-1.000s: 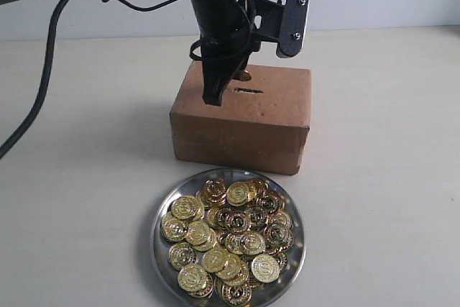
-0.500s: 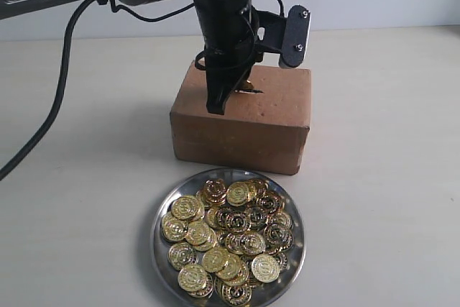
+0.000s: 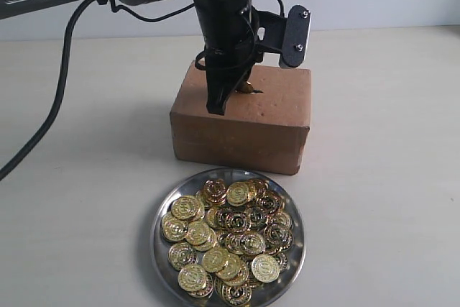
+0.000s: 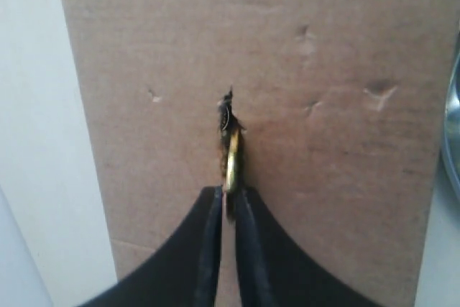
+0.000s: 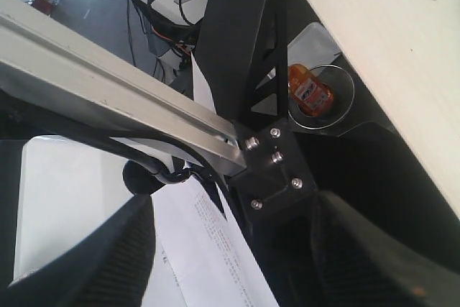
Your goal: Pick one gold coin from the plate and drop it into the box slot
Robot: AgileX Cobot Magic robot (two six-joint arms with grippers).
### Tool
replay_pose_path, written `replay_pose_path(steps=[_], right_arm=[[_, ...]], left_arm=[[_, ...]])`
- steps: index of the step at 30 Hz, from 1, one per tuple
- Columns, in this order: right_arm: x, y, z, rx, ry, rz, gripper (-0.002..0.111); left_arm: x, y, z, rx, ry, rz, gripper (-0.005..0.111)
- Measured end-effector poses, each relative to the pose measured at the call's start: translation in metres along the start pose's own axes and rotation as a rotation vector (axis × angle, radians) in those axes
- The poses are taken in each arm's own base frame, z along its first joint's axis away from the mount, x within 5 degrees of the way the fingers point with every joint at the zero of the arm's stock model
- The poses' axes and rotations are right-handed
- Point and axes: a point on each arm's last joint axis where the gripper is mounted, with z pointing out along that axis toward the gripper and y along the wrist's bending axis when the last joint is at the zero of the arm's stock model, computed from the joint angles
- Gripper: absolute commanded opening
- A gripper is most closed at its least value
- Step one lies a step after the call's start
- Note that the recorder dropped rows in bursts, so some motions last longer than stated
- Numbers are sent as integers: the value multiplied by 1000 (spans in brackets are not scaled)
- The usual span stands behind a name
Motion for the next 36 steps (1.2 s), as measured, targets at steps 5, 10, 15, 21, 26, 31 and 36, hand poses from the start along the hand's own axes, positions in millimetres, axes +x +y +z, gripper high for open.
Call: replay_pose_path(steps=[5,10,15,21,26,31,36], right_arm=[[0,0,0,0,0,0,61],[0,0,0,1,-2,0,59],[-3,-1,0,14,-29,-18,37],[-18,-6,-3,94,-180,-134,0],[-50,-6,-21,252,-428,-322,0],[-79,-4,-47,462,-669,-474,0],[-95,-4,-69,616,-897,-534,0]], left_arm=[[0,0,0,0,0,0,31],[0,0,0,0,0,0,31],[2,-1,-5,13,9,-2,9],[10,3,-58,-39,-14,-106,0],[23,0,-125,-120,-67,-223,0],[40,-18,-191,-173,-143,-268,0],[64,-58,-251,-208,-253,-327,0]])
